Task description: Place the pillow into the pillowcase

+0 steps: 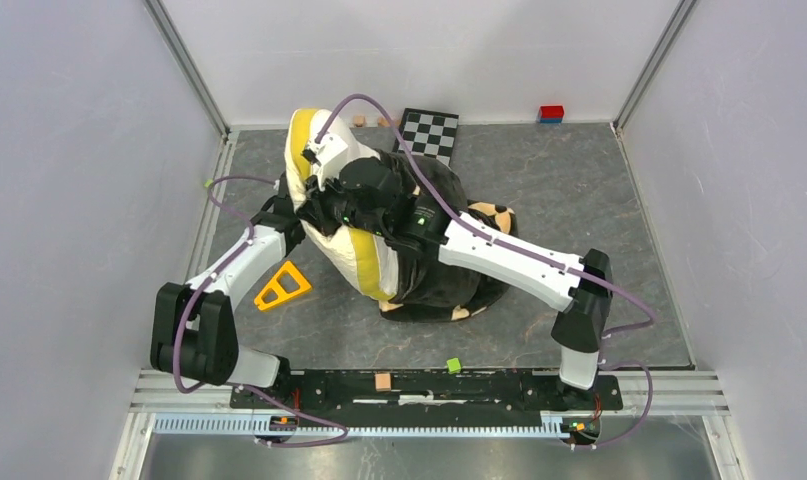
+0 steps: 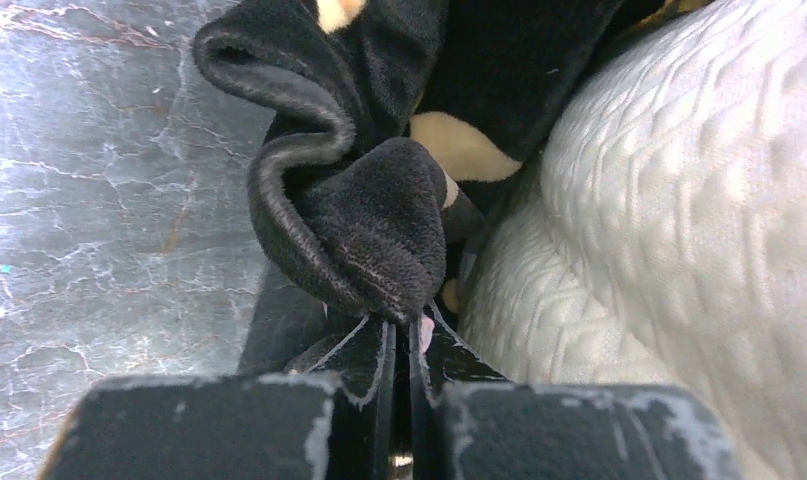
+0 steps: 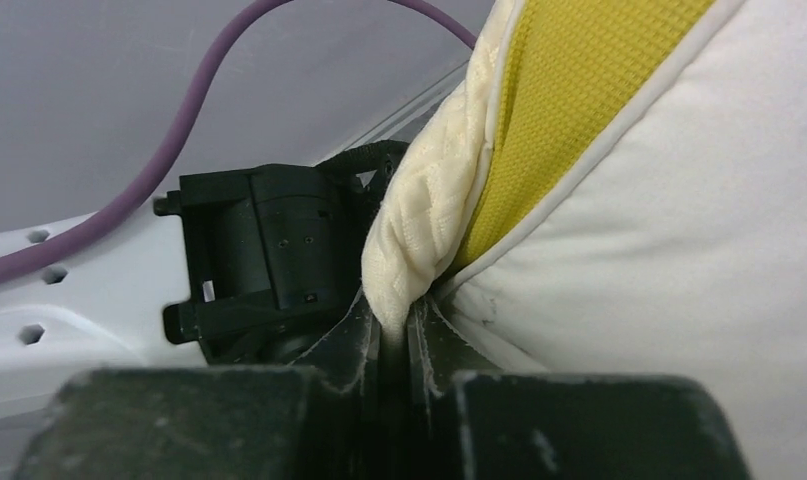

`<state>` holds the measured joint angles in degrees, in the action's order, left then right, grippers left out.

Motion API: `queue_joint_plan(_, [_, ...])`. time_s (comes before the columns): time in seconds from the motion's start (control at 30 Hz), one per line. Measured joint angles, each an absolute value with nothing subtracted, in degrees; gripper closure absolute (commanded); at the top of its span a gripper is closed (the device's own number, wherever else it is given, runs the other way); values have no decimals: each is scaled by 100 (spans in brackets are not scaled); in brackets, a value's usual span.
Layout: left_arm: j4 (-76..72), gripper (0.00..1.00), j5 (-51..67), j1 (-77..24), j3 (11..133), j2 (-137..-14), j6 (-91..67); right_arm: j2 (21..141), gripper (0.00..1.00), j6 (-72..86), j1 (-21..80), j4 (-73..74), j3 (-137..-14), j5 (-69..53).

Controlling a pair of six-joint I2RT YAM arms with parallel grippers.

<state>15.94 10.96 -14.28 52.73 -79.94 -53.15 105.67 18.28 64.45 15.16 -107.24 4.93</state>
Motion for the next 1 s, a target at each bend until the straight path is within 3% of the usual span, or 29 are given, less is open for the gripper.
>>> queue_joint_plan(0.07, [1616,94,1116,-1352,5273,-8084,-5280,10604,44,1863,6401,1448,-10733,344])
queue_joint_plan(0.13, [1568,95,1229,-1347,5245,-8130,-5249,10589,28,1892,6370,1409,-10772,246])
queue_joint_plan(0.23, [1459,95,1389,-1350,5218,-8173,-5214,10486,15,1796,6416,1422,-10866,-62])
queue_joint_plan(0.37, [1334,95,1544,-1367,5221,-8178,-5175,10108,10,1619,6506,1507,-10862,-314])
queue_joint_plan(0.67, [1321,96,1673,-1402,5295,-8226,-5131,8423,9,1328,6508,1444,-10418,-145])
queue_joint_plan(0.77, [1352,96,1673,-1400,5332,-8248,-5129,8101,20,1321,6499,1474,-10193,250])
queue_joint_plan(0.9, [1402,97,1678,-1402,5393,-8256,-5127,8064,46,1503,6222,1710,-9723,757])
queue_joint_plan(1.0, [1468,97,1695,-1402,5450,-8256,-5122,8075,51,1691,5994,1957,-8932,1041])
